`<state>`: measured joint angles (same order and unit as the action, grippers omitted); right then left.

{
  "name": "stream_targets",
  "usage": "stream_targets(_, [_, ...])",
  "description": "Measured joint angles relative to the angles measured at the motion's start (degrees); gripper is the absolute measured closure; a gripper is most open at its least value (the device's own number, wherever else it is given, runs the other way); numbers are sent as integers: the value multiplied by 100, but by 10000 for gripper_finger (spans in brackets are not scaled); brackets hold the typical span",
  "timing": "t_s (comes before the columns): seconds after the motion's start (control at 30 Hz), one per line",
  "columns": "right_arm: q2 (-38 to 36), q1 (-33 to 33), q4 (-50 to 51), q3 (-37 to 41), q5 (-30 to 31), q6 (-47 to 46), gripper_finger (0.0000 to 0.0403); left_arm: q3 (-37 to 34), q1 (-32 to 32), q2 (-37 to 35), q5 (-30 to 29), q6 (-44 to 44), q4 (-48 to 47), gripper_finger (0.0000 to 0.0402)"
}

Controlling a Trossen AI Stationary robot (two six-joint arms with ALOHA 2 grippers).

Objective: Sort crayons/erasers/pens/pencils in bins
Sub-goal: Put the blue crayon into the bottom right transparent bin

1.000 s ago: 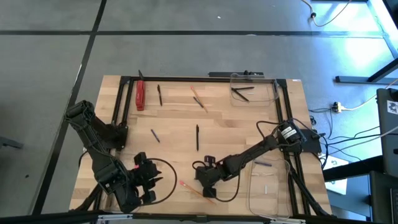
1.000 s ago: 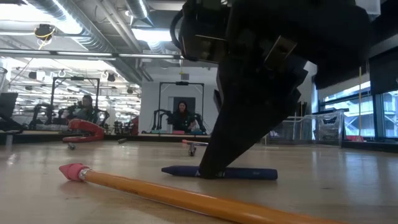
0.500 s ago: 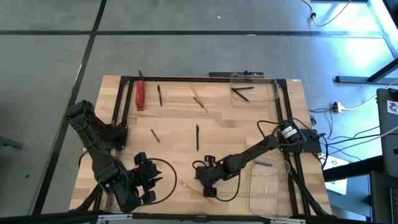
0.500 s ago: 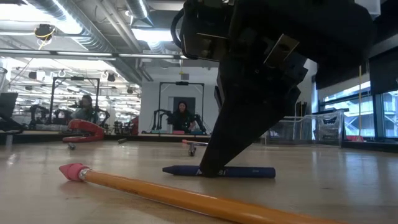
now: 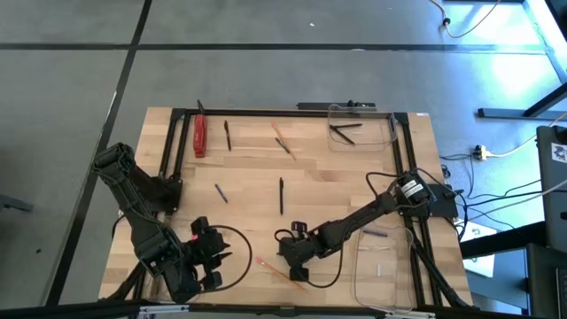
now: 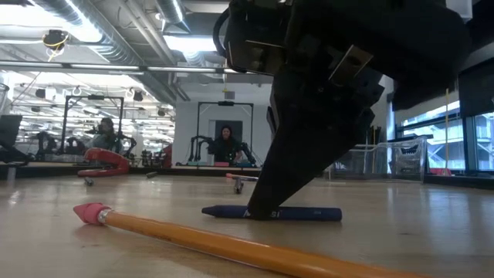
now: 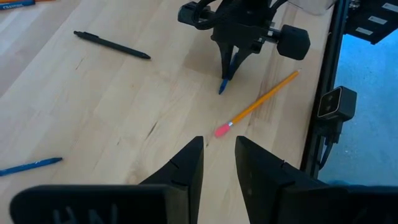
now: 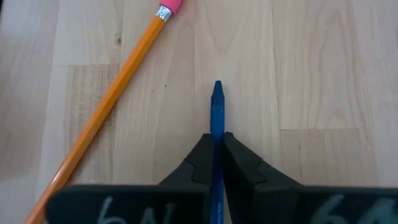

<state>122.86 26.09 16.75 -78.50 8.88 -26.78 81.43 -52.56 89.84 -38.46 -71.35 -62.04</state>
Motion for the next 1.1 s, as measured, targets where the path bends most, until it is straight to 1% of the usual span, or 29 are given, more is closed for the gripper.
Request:
stream_targets(0.17, [-106,-7,-31,9,-55,-13,383,0,0,0,0,0,-1,316])
stream_targets(0.37, [-259,-17,187,30,-32,-13,383,-2,0,0,0,2,-2,316])
stream_targets(0.7, [-673,-15,1172,24,60,-127,400,-2,0,0,2,6,-11,315])
stream_targets(0.9, [-729,-15,1163,13,57,-138,392,-2,2,0,4,4,-26,315])
stream_targets(1.1, [-702,-50,1097,126,59,-143,400,-2,2,0,0,4,-26,315])
